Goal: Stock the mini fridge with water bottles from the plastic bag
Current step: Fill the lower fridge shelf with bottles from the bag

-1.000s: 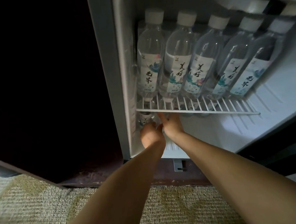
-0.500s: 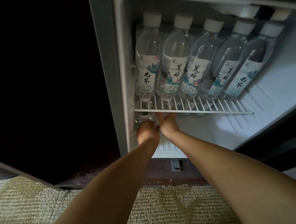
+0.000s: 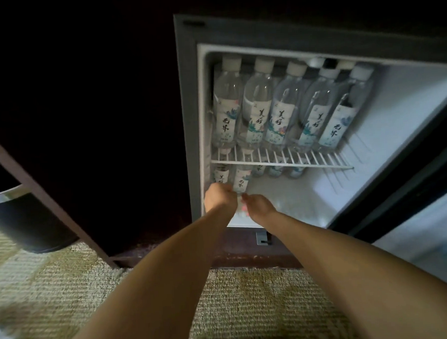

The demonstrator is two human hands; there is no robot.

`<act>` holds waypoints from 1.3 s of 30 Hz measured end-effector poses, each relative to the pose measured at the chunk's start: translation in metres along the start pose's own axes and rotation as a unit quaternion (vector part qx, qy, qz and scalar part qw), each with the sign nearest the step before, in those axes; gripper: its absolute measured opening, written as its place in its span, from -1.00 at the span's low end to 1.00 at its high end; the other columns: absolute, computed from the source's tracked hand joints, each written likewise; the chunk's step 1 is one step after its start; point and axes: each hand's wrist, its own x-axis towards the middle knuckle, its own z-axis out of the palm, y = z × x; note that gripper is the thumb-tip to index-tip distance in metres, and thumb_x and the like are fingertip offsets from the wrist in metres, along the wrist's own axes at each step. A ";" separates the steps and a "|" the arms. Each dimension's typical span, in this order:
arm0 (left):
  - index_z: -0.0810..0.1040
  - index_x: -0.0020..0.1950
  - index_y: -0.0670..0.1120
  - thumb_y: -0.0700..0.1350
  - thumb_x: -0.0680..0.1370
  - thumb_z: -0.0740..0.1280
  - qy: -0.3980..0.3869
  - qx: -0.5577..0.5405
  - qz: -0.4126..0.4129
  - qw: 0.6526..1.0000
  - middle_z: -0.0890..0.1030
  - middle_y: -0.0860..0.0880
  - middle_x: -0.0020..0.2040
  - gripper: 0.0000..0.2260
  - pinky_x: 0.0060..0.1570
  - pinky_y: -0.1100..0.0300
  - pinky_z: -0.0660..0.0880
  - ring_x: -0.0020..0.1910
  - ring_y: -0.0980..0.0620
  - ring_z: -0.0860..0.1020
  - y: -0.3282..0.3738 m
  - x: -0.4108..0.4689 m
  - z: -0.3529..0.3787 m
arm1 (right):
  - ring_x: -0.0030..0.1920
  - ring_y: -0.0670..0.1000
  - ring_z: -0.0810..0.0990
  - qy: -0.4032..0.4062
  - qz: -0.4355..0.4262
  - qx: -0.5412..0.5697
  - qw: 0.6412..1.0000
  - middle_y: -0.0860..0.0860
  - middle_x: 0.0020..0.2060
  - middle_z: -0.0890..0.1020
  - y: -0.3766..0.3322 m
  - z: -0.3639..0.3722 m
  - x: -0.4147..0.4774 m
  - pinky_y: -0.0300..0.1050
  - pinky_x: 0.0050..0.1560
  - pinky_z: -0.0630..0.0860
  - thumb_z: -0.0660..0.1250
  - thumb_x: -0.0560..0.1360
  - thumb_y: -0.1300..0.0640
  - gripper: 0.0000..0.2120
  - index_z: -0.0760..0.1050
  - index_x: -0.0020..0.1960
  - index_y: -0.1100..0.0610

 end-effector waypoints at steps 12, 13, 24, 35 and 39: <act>0.69 -0.03 -0.08 -0.15 0.50 0.35 0.062 -0.070 0.017 0.996 0.68 -0.13 -0.04 -0.86 -0.01 0.12 0.52 0.01 -0.12 0.63 0.020 -0.115 -0.074 | -0.04 0.04 0.48 -0.050 0.064 0.263 0.961 0.16 0.04 0.60 -0.043 -0.020 -0.163 0.05 0.30 0.40 0.00 0.67 0.06 -0.64 0.49 0.07 0.25; 0.69 -0.03 -0.07 -0.15 0.50 0.36 0.059 -0.074 0.026 0.995 0.69 -0.12 -0.04 -0.87 0.00 0.11 0.53 0.00 -0.12 0.63 0.020 -0.128 -0.075 | -0.06 0.04 0.48 -0.047 0.061 0.287 0.955 0.14 -0.03 0.59 -0.047 -0.024 -0.175 0.06 0.31 0.38 -0.01 0.68 0.04 -0.63 0.49 0.01 0.24; 0.63 0.10 -0.13 -0.12 0.56 0.32 0.133 -0.184 0.053 0.972 0.66 -0.15 0.04 -0.82 0.12 -0.03 0.55 0.04 -0.13 0.61 0.016 -0.233 -0.145 | -0.19 0.07 0.61 -0.013 -0.011 0.373 0.928 0.17 0.04 0.64 -0.122 -0.032 -0.298 -0.04 0.01 0.51 -0.03 0.67 -0.02 -0.52 0.55 0.15 0.26; 0.64 0.05 -0.07 -0.09 0.57 0.30 0.170 -0.216 0.023 0.961 0.67 -0.09 -0.03 -0.85 0.06 0.05 0.57 -0.03 -0.05 0.62 0.012 -0.228 -0.162 | -0.35 -0.04 0.52 -0.020 -0.039 0.362 0.931 0.02 -0.32 0.57 -0.140 -0.021 -0.287 -0.20 -0.27 0.45 0.14 0.62 0.16 -0.73 0.55 0.15 0.26; 0.64 0.02 -0.05 -0.08 0.57 0.30 0.184 -0.180 0.019 0.966 0.67 -0.07 -0.06 -0.85 -0.06 0.11 0.56 -0.09 -0.03 0.62 -0.001 -0.217 -0.169 | -0.35 -0.07 0.53 -0.034 -0.046 0.337 0.940 -0.01 -0.31 0.57 -0.137 -0.018 -0.277 -0.24 -0.31 0.45 0.19 0.60 0.16 -0.77 0.55 0.11 0.24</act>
